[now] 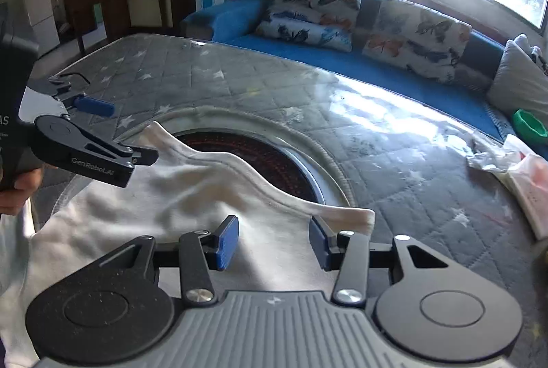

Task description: Fold clothes

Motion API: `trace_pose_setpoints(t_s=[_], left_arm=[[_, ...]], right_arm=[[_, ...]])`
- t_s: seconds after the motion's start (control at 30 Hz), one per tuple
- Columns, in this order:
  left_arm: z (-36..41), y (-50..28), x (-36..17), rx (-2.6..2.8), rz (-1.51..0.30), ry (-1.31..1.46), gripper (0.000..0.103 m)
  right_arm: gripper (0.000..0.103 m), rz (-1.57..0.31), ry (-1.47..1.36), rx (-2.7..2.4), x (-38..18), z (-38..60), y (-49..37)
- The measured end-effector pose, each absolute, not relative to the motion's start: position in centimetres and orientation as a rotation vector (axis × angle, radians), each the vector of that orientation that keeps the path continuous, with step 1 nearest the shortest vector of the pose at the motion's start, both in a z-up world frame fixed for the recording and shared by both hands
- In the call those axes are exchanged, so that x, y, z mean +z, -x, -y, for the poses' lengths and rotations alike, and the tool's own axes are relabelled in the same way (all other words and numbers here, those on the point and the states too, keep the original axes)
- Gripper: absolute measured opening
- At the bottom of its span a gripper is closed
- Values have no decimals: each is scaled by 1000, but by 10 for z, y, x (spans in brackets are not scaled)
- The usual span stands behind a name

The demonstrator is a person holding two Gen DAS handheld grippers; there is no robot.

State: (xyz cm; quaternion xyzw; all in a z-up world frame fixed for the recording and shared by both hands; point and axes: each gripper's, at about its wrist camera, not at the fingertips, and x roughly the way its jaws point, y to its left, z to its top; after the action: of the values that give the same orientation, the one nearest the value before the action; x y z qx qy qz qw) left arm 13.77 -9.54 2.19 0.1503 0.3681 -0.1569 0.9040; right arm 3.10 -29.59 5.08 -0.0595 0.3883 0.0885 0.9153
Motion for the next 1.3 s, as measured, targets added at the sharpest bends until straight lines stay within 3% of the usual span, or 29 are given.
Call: trace_pose_setpoints(t_s=[0.13, 0.23, 0.4, 0.43, 0.47, 0.53, 0.57, 0.63, 0.77, 0.83, 0.87, 1.03, 1.2, 1.3], left_arm=[[93, -148, 23, -337, -767, -259, 93], [94, -153, 20, -360, -773, -247, 83], [94, -156, 10, -385, -789, -223, 57], [94, -155, 11, -391, -786, -221, 45], [95, -154, 12, -397, -785, -218, 26], [97, -152, 15, -389, -777, -226, 11], [97, -150, 17, -381, -765, -236, 10], [96, -144, 22, -367, -730, -251, 9], [95, -130, 33, -342, -640, -305, 9], [95, -128, 34, -337, -639, -308, 9], [96, -126, 35, -340, -632, -309, 9], [99, -126, 30, -334, -611, -346, 9], [104, -141, 10, -324, -677, -350, 13], [98, -143, 12, -303, -671, -315, 36]], right_arm=[[47, -805, 24, 91, 48, 323, -43], [47, -820, -12, 54, 40, 338, -47], [47, -826, -28, 49, 31, 348, -46], [46, -824, -31, 49, 30, 349, -48], [45, -823, -36, 51, 28, 350, -50], [43, -827, -43, 56, 26, 352, -56], [41, -832, -44, 61, 25, 351, -57], [29, -835, -37, 60, 24, 349, -57], [22, -850, -24, 45, 17, 350, -59], [6, -842, -20, 33, 16, 351, -59], [5, -828, -19, 23, 17, 352, -58], [4, -690, 79, -89, 34, 344, -43], [5, -786, 115, -105, 15, 342, -55], [9, -786, 87, -104, 13, 345, -58]])
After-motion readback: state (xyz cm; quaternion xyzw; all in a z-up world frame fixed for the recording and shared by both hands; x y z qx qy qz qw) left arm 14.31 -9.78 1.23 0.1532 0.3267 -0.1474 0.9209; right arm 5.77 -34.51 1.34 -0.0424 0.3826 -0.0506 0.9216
